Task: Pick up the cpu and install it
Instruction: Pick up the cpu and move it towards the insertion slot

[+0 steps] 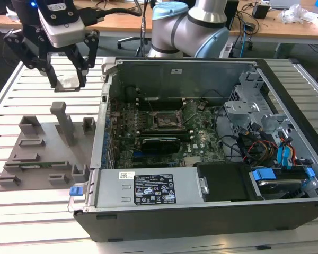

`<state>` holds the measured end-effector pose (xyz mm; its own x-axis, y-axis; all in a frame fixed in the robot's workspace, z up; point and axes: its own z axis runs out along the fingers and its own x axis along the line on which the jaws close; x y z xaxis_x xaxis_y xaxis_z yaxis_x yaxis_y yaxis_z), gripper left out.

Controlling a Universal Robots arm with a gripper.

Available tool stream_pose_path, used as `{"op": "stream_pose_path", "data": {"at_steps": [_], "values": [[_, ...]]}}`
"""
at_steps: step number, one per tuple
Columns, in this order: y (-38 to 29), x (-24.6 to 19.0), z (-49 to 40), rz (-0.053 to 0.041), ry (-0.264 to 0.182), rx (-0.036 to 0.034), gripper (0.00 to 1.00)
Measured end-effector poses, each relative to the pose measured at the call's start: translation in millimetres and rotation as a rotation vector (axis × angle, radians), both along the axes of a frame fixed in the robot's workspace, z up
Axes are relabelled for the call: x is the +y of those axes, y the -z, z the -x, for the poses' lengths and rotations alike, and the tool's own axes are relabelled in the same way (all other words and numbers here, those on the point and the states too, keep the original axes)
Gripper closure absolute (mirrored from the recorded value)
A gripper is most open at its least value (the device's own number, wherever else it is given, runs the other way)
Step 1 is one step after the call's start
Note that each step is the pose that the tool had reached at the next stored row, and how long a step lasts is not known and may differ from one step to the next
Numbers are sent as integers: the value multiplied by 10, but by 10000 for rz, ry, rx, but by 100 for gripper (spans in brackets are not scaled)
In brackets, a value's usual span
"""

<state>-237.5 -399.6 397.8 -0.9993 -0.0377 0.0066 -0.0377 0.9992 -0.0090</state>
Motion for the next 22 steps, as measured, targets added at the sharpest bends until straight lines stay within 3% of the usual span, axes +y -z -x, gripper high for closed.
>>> {"op": "stream_pose_path", "data": {"at_steps": [4,22], "values": [[8,0,-122,-1,0,-1,45],[33,4,-468,0,1,-1,45]]}}
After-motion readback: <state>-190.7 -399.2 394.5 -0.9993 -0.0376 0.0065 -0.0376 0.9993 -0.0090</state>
